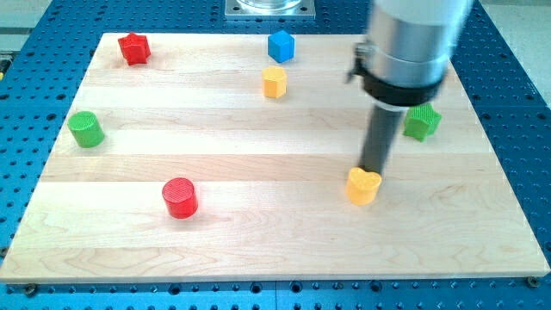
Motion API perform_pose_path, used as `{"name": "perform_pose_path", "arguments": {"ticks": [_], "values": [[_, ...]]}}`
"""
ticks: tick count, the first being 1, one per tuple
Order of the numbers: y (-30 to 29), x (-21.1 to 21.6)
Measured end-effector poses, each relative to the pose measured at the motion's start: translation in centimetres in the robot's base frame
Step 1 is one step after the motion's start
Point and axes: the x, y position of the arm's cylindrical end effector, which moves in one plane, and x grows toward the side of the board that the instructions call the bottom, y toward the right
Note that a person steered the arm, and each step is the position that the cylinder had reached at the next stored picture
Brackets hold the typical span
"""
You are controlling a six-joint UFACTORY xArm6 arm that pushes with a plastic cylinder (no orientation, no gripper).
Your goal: Move the heart at the bottom right of the board
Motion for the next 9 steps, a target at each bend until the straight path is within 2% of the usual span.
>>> {"name": "perform_pose_path", "arguments": {"ticks": [1,2,3,4,5,7,9], "values": [[0.1,-0.4],[-2.1,-2.5],[-7.9,-0.3],[-6.8,2.7],[-3.5,3.4],[-3.8,-0.2],[4.0,1.8]]}}
